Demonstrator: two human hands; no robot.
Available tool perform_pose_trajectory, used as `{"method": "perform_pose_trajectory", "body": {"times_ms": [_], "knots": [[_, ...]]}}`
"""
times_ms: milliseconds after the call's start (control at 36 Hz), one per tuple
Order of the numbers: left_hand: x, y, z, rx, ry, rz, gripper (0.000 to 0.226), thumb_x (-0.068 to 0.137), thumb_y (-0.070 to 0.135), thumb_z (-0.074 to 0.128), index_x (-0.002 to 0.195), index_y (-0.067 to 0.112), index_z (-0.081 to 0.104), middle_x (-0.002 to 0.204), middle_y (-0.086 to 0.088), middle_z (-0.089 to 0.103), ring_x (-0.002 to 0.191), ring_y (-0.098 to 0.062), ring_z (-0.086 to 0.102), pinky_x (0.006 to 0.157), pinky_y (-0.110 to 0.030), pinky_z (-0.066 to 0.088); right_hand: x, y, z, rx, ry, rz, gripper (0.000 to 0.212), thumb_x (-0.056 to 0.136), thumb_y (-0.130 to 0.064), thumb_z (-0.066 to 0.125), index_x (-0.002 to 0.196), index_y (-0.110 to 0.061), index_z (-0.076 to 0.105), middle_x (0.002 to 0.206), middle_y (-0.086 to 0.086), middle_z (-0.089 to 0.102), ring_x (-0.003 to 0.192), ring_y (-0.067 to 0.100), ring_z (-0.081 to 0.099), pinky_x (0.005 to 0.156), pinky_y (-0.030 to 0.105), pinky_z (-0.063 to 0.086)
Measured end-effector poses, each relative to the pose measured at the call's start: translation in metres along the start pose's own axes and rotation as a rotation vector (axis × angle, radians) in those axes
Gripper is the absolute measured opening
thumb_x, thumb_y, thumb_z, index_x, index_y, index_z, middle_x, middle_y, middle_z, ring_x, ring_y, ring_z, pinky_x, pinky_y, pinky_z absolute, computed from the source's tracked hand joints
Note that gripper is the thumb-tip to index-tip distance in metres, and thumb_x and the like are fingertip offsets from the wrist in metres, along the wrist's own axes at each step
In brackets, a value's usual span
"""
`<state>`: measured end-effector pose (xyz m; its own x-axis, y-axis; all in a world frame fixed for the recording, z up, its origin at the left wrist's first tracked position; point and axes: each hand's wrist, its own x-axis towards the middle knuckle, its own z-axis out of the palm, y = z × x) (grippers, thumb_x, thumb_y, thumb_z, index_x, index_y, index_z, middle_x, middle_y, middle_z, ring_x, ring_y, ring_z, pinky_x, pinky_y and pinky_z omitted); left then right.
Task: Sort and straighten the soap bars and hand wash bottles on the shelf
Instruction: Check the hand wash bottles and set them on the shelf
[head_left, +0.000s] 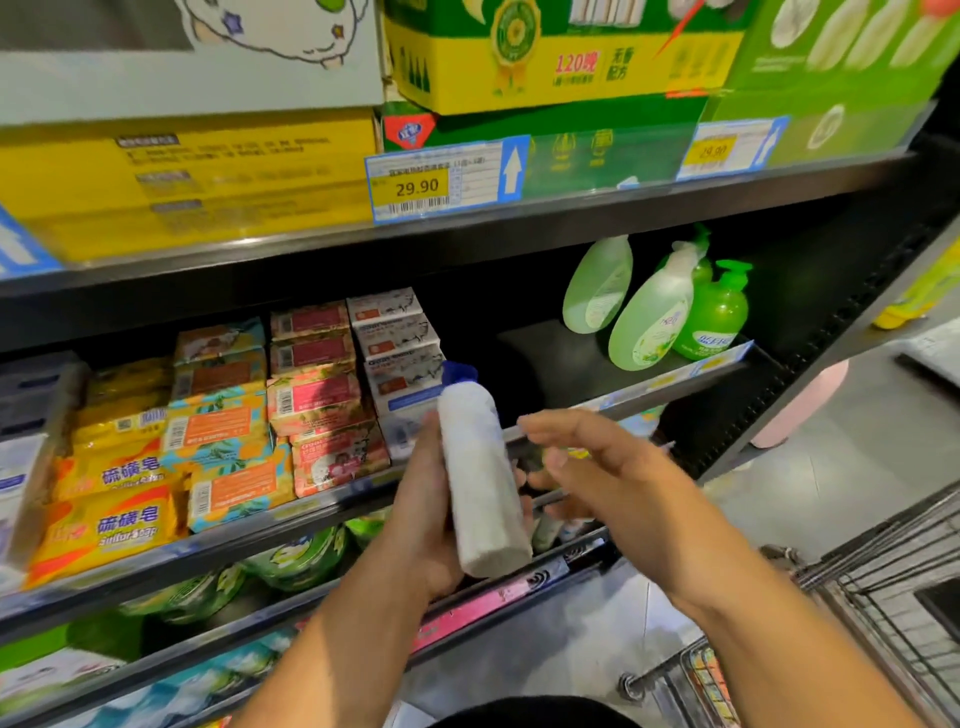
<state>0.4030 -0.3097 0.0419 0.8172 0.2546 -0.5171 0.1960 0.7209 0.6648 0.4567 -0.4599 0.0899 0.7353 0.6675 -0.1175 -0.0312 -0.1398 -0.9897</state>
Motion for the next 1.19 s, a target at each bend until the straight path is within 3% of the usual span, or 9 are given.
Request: {"method": "perform_pose_trajectory", "body": {"times_ms": [83, 250, 389, 528, 639, 750, 889, 1083, 1194], "knots": [[-0.001, 0.006, 0.004, 0.179, -0.017, 0.033, 0.077, 0.086, 0.073, 0.040, 0.138, 0.018, 0.057, 0.135, -0.013, 0.063, 0.120, -0.031, 0.063, 0.086, -0.037, 0.056, 0.006, 0.011, 0.000, -0.076, -0.020, 0.038, 0.025, 0.098, -0.016, 0.057, 0.108, -0.039, 0.059, 0.089, -0.036, 0.067, 0.078, -0.009, 0.063, 0.071, 0.009, 0.049], [-0.026, 0.027, 0.022, 0.288, -0.107, 0.107, 0.077, 0.085, 0.071, 0.033, 0.120, 0.010, 0.062, 0.107, -0.018, 0.074, 0.096, -0.036, 0.072, 0.085, -0.050, 0.058, 0.026, 0.026, -0.019, 0.227, 0.031, 0.206, 0.073, 0.071, -0.065, 0.078, 0.127, -0.022, 0.062, 0.119, 0.000, 0.073, 0.113, 0.020, 0.068, 0.101, 0.044, 0.049], [-0.030, 0.031, 0.045, 0.203, -0.302, 0.172, 0.073, 0.083, 0.062, 0.036, 0.119, 0.003, 0.059, 0.112, -0.019, 0.073, 0.097, -0.039, 0.071, 0.084, -0.047, 0.059, 0.038, 0.053, -0.040, 1.050, -0.197, 0.256, 0.066, 0.084, -0.062, 0.069, 0.127, -0.015, 0.055, 0.098, 0.004, 0.063, 0.077, 0.020, 0.063, 0.068, 0.034, 0.052], [-0.007, 0.040, 0.046, 0.343, -0.094, 0.433, 0.033, 0.097, 0.035, 0.048, 0.091, 0.007, 0.064, 0.087, -0.011, 0.075, 0.078, -0.027, 0.070, 0.072, -0.034, 0.057, 0.044, 0.066, -0.051, 1.110, 0.109, 0.147, 0.046, 0.085, -0.060, 0.063, 0.104, -0.019, 0.069, 0.089, 0.004, 0.068, 0.078, 0.020, 0.066, 0.071, 0.031, 0.056], [0.026, 0.058, 0.020, 1.068, 0.152, 0.698, 0.014, 0.100, 0.036, 0.054, 0.099, 0.027, 0.064, 0.096, 0.009, 0.071, 0.094, -0.013, 0.065, 0.085, -0.036, 0.050, 0.062, 0.068, -0.061, 0.629, 0.334, 0.090, 0.052, 0.072, -0.044, 0.079, 0.115, -0.016, 0.066, 0.097, 0.006, 0.070, 0.085, 0.019, 0.066, 0.079, 0.037, 0.053], [0.080, 0.077, -0.009, 1.793, 0.436, 0.659, 0.052, 0.096, 0.054, 0.049, 0.141, 0.029, 0.044, 0.150, 0.002, 0.039, 0.142, -0.027, 0.026, 0.114, -0.043, 0.029, 0.087, 0.062, -0.069, 0.072, 0.539, -0.080, 0.031, 0.078, -0.040, 0.080, 0.093, -0.017, 0.066, 0.075, -0.010, 0.069, 0.067, 0.008, 0.063, 0.064, 0.031, 0.047], [0.121, 0.068, -0.037, 1.971, 0.471, 0.514, 0.062, 0.098, 0.061, 0.029, 0.152, 0.029, 0.024, 0.162, 0.000, 0.016, 0.149, -0.032, 0.009, 0.119, -0.054, 0.012, 0.128, 0.060, -0.068, -0.247, 0.626, -0.153, 0.065, 0.057, -0.066, 0.078, 0.098, -0.018, 0.065, 0.086, -0.005, 0.072, 0.073, 0.007, 0.066, 0.058, 0.019, 0.043], [0.126, 0.061, -0.040, 2.003, 0.521, 0.582, 0.066, 0.096, 0.062, 0.021, 0.153, 0.029, 0.022, 0.162, 0.000, 0.015, 0.149, -0.033, 0.009, 0.120, -0.051, 0.010, 0.182, 0.060, -0.056, -0.434, 0.575, -0.154, 0.062, 0.061, -0.048, 0.092, 0.104, -0.020, 0.057, 0.091, -0.003, 0.070, 0.079, 0.012, 0.067, 0.062, 0.022, 0.048], [0.129, 0.061, -0.044, 2.031, 0.536, 0.588, 0.068, 0.094, 0.063, 0.016, 0.153, 0.029, 0.023, 0.163, 0.000, 0.015, 0.148, -0.033, 0.010, 0.119, -0.052, 0.012, 0.202, 0.067, -0.047, -0.507, 0.542, -0.217, 0.043, 0.060, -0.043, 0.091, 0.080, -0.030, 0.055, 0.075, -0.006, 0.065, 0.064, 0.008, 0.063, 0.059, 0.024, 0.052]]}}
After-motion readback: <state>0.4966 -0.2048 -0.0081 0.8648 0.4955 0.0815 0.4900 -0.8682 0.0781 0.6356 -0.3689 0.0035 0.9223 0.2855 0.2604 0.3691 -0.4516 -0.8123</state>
